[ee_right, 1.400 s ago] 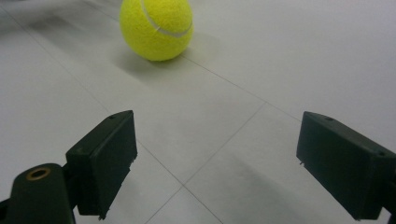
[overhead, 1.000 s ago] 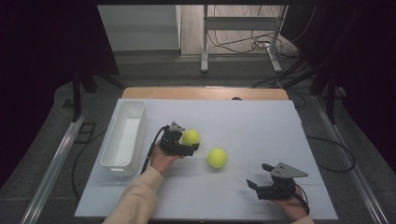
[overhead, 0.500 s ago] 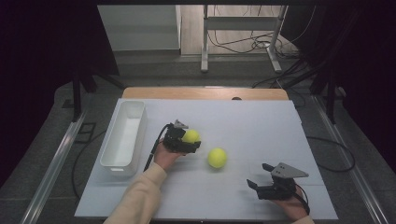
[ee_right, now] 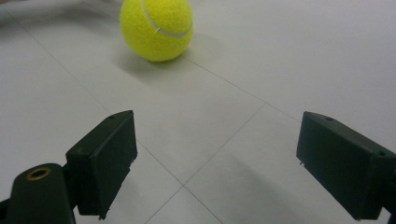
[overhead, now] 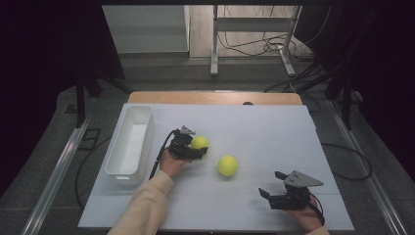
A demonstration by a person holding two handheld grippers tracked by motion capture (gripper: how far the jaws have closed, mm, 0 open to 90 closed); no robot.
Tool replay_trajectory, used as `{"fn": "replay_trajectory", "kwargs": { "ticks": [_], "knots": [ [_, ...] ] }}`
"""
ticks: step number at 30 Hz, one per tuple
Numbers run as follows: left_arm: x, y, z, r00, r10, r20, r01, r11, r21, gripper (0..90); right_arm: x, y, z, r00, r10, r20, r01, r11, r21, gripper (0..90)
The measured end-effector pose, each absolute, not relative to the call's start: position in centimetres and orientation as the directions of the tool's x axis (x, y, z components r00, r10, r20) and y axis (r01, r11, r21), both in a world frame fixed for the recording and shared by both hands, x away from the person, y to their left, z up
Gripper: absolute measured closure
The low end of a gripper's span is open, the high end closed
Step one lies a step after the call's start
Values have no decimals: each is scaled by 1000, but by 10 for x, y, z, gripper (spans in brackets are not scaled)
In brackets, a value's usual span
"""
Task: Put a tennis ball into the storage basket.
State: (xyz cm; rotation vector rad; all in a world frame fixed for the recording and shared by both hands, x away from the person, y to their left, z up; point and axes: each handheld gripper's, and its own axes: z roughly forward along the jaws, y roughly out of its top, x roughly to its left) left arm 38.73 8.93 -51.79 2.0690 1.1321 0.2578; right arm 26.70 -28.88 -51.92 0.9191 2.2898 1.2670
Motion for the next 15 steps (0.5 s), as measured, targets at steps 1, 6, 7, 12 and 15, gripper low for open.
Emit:
{"fn": "replay_trajectory", "kwargs": {
  "ticks": [1, 6, 7, 12, 15],
  "knots": [
    [387, 89, -518, 588, 791, -169, 640, -327, 696, 261, 267, -289, -519, -721, 693, -4, 365, 384, 848, 130],
    [385, 93, -513, 591, 786, -179, 635, -317, 705, 261, 267, -289, -519, -722, 692, -4, 365, 385, 848, 129],
    [384, 94, -511, 592, 785, -183, 633, -313, 708, 261, 267, -289, -519, -722, 692, -4, 365, 385, 848, 130],
    [380, 98, -504, 611, 766, -201, 619, -303, 725, 261, 267, -289, -519, -721, 693, -6, 364, 385, 848, 130],
    [378, 99, -502, 616, 760, -207, 615, -299, 730, 261, 267, -289, -519, -720, 694, -5, 364, 384, 849, 130]
  ]
}}
